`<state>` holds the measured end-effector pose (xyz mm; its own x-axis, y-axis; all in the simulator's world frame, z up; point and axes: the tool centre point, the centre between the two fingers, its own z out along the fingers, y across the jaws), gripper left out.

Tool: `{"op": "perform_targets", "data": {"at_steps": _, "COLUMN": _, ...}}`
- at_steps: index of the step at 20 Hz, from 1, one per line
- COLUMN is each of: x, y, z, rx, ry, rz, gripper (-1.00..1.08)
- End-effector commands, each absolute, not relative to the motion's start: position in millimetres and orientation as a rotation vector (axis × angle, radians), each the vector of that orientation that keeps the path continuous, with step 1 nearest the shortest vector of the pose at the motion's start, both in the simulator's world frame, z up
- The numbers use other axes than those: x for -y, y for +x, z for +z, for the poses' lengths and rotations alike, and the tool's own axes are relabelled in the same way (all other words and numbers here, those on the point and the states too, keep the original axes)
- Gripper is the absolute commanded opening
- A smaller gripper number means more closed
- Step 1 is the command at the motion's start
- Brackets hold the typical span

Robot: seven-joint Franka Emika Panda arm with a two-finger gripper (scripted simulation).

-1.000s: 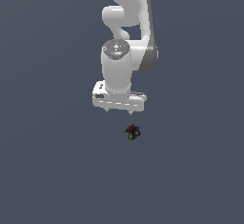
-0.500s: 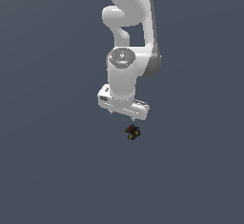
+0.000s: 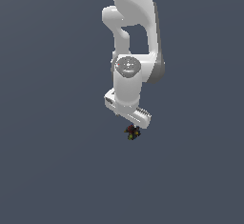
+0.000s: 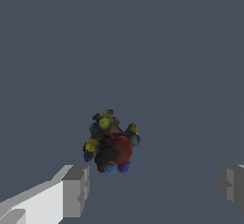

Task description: Pick up the object and move it to a goal position.

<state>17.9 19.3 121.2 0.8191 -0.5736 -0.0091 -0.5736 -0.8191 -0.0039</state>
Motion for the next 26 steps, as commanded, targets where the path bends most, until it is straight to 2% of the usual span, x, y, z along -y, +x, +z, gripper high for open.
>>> {"op": "perform_targets", "data": {"at_steps": 1, "x": -24, "y": 20, "z": 116, "rx": -1.038, "ry": -2.959, "rz": 0.011, "gripper": 1.00}}
{"op": "perform_targets", "data": {"at_steps": 14, "x": -44, "y": 28, "z": 89, "rx": -1.465, "ry": -2.777, "rz": 0.004, "gripper": 1.00}}
{"op": "perform_targets", "data": {"at_steps": 26, "x": -51, "y": 30, "z": 80, "rx": -1.612, "ry": -2.697, "rz": 0.000, "gripper": 1.00}}
